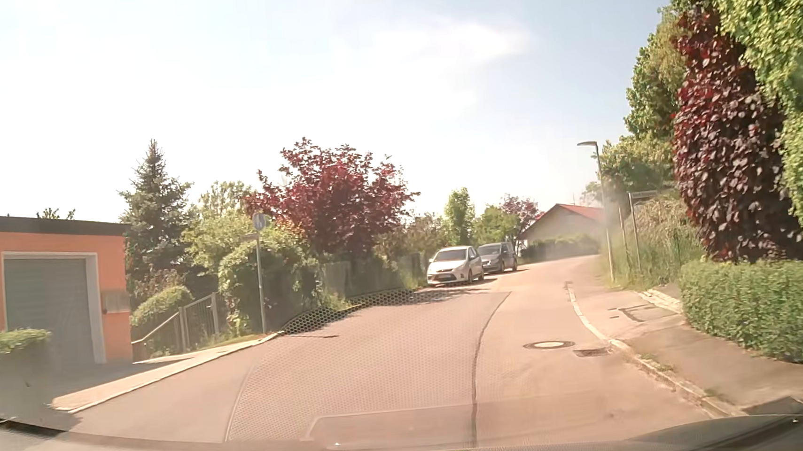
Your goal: Follow the waypoints while adhering to traffic rules and regulations
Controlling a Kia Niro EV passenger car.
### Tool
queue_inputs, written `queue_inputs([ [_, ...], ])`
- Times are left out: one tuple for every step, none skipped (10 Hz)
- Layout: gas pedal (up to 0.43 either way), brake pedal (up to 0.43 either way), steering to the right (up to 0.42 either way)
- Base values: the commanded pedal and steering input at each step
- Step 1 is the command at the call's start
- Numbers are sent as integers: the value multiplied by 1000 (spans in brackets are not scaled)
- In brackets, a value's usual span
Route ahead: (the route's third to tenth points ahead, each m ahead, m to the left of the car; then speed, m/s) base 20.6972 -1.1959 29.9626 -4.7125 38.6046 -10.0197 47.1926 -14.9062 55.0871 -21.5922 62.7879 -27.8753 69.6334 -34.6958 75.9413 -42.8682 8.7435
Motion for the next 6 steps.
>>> queue_inputs([
  [98, 0, 80],
  [110, 0, 79],
  [110, 0, 79],
  [118, 0, 79],
  [118, 0, 79],
  [118, 0, 76],
])
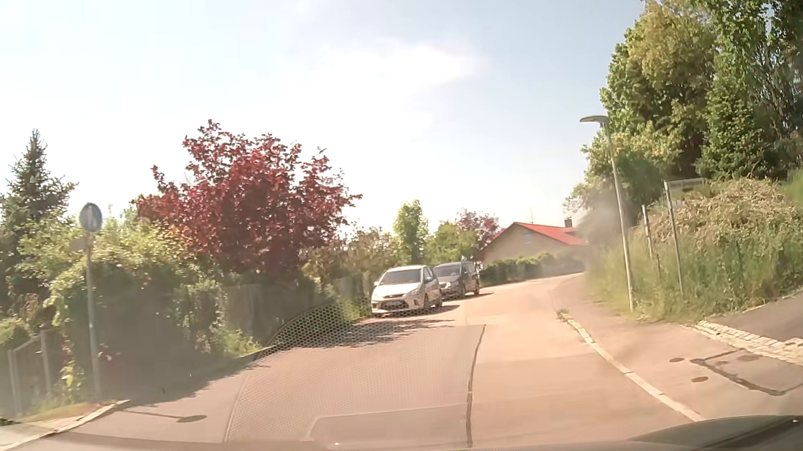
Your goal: Follow the waypoints while adhering to traffic rules and regulations
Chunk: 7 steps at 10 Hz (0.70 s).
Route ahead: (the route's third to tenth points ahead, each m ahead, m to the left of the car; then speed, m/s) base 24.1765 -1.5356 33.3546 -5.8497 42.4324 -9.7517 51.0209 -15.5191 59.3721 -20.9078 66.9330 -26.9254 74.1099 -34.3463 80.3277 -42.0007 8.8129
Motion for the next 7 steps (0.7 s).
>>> queue_inputs([
  [130, 0, 75],
  [130, 0, 75],
  [130, 0, 72],
  [130, 0, 68],
  [130, 0, 65],
  [150, 0, 62],
  [150, 0, 61],
])
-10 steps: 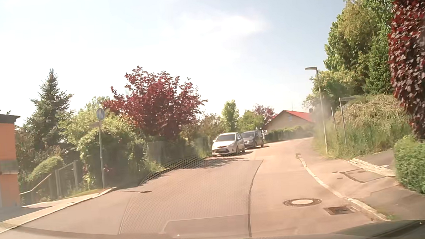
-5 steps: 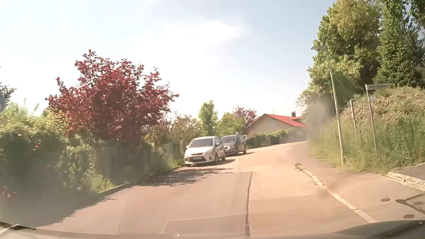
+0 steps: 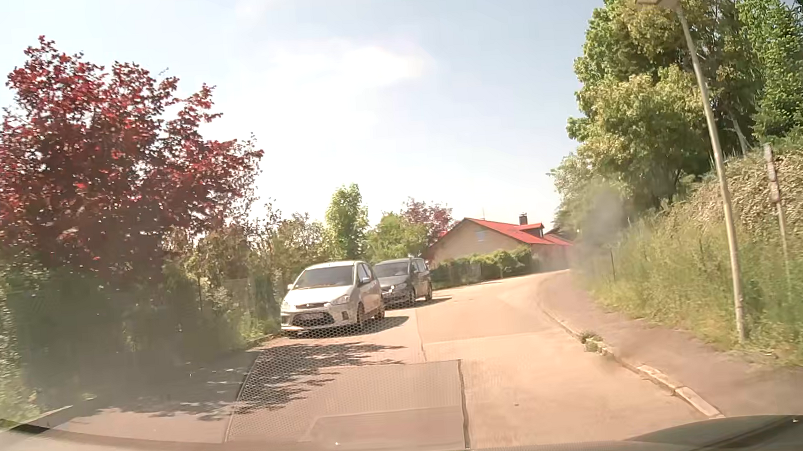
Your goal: Follow the waypoints while adhering to traffic rules and regulations
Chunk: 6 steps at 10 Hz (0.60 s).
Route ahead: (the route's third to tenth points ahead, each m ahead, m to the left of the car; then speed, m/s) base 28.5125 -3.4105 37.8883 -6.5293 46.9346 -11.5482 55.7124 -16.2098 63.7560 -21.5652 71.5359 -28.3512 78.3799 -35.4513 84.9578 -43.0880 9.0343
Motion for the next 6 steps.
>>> queue_inputs([
  [150, 0, 61],
  [150, 0, 59],
  [150, 0, 58],
  [150, 0, 57],
  [150, 0, 56],
  [150, 0, 54],
])
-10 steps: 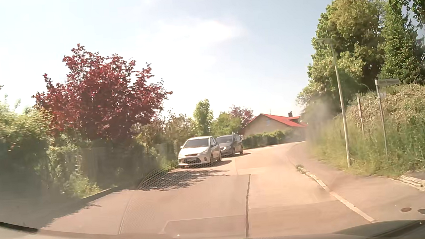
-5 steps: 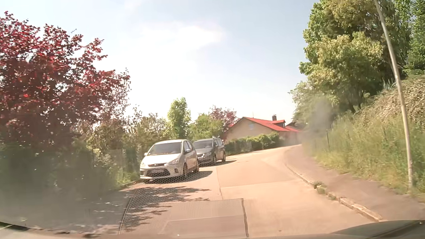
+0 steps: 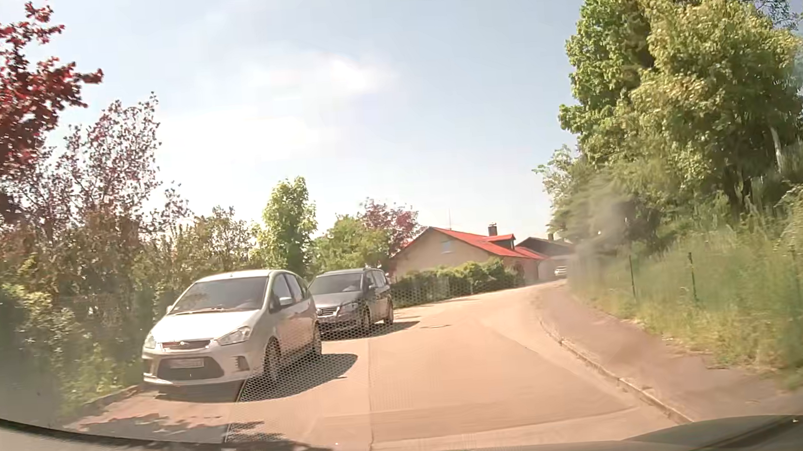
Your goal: Follow the waypoints while adhering to traffic rules and regulations
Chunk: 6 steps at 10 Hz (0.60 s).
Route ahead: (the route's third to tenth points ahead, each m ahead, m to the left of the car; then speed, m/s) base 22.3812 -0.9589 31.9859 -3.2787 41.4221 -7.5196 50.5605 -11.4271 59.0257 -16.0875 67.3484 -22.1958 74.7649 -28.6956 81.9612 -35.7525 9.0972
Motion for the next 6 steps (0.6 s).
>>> queue_inputs([
  [150, 0, 52],
  [150, 0, 51],
  [157, 0, 51],
  [157, 0, 51],
  [157, 0, 51],
  [157, 0, 52],
])
